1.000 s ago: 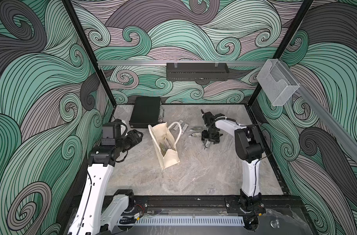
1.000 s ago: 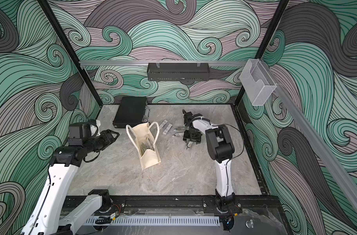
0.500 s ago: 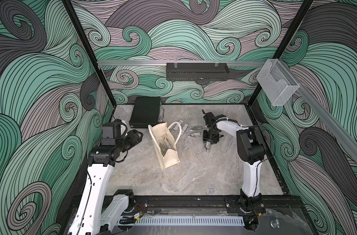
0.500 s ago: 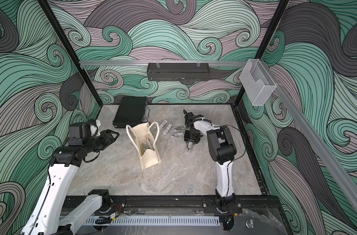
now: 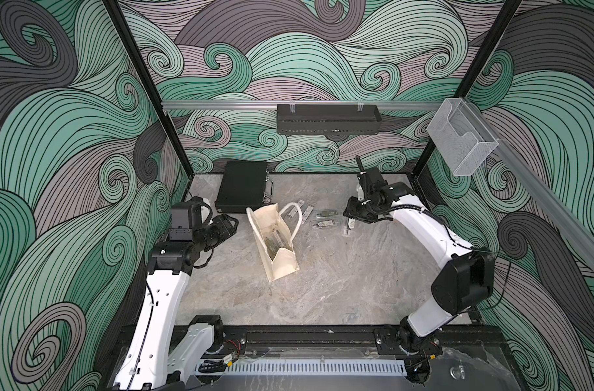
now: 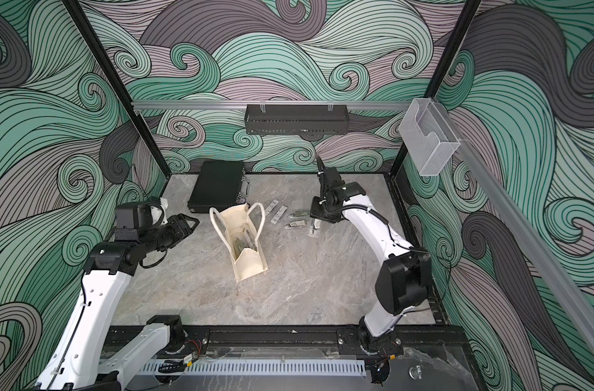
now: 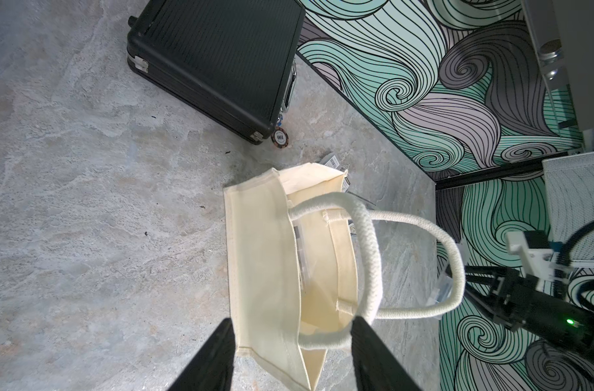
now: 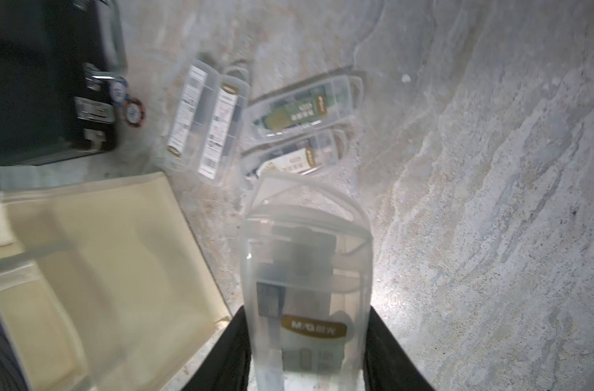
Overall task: Put the compass set into the canvas bag
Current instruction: Pick up the compass set at the center of the board, then place the compass set in the canvas bag.
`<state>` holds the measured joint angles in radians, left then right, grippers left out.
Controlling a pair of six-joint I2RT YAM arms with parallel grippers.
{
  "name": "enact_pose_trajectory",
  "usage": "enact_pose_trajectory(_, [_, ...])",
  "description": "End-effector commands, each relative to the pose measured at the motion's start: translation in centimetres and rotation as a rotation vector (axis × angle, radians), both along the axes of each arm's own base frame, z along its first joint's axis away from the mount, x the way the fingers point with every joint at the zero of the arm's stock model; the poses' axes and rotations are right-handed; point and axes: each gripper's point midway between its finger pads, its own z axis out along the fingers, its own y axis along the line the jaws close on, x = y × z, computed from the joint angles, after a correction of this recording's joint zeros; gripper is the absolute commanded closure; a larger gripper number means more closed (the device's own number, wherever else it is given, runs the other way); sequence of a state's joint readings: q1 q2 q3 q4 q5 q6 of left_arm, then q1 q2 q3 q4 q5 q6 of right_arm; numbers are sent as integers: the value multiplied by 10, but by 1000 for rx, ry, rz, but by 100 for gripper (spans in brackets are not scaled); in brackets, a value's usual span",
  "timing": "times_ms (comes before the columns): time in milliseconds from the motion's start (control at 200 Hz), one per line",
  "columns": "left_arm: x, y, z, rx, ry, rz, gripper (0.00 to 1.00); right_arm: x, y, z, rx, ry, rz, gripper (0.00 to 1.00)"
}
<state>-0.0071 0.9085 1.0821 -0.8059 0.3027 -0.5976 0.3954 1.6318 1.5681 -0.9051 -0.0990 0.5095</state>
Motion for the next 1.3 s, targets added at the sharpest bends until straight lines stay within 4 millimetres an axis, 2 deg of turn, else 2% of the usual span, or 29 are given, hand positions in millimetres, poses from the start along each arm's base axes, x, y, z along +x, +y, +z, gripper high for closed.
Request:
enact_pose_trajectory(0, [3, -6, 12, -23, -38, -17, 43, -7, 37, 47, 57, -89, 89, 52])
enact_pose_trajectory(140, [2, -10, 12, -30, -34, -32, 43, -20, 93, 91, 79, -193, 217, 53])
enact_pose_trajectory(210, [0, -9, 11, -28, -33, -29, 43, -28, 124, 105, 86, -233, 296, 53])
enact_pose_trajectory(275, [-1, -9, 10, -24, -33, -26, 43, -35, 153, 110, 85, -259, 361, 53])
enact_pose_trajectory(335, [-1, -9, 9, -24, -36, -26, 43, -41, 179, 109, 99, -271, 418, 53])
enact_pose_trajectory(425, [-1, -10, 9, -27, -32, -30, 43, -49, 213, 94, 78, -258, 499, 53])
enact_pose_trajectory(560, [-3, -9, 6, -19, -27, -32, 43, -45, 243, 62, 17, -210, 565, 53])
enact_pose_trajectory(655, [-4, -9, 4, -16, -25, -33, 43, -41, 255, 35, -40, -170, 589, 53])
enact_pose_trajectory(811, [-7, -7, 1, -3, -20, -29, 43, -40, 258, -9, -96, -69, 568, 53])
enact_pose_trajectory(1161, [-5, -6, -7, -1, -5, -27, 43, -46, 257, -75, -160, 83, 553, 52])
enact_pose_trajectory(1291, [-6, -7, -10, -5, 3, -25, 43, -49, 260, -91, -168, 117, 543, 52])
